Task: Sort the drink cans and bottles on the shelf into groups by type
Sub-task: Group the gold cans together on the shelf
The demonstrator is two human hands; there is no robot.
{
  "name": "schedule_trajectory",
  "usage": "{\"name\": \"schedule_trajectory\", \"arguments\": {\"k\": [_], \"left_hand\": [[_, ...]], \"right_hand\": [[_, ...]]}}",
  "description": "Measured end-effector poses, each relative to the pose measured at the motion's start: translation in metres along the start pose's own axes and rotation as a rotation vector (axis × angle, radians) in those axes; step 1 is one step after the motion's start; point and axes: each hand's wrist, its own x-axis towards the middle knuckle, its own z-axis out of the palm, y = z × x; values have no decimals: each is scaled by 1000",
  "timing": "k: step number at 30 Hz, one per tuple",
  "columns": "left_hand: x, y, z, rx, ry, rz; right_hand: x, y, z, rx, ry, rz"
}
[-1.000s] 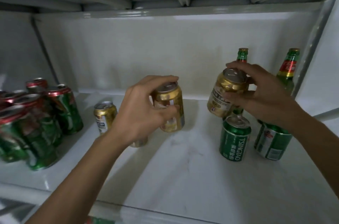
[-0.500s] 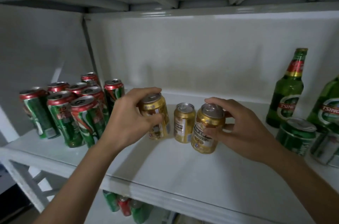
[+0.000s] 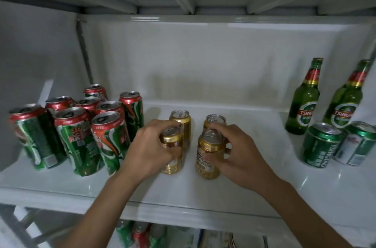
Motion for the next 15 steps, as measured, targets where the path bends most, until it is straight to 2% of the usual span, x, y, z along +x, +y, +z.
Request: {"name": "schedule_trajectory", "arguments": {"k": [10,15], "left_hand": [[4,-6,9,-11,-12,-31],[8,9,4,78,-77,-35]], "right_hand": [[-5,3,7,-25,8,110],[-21,4,-15,134,-97,113]]}}
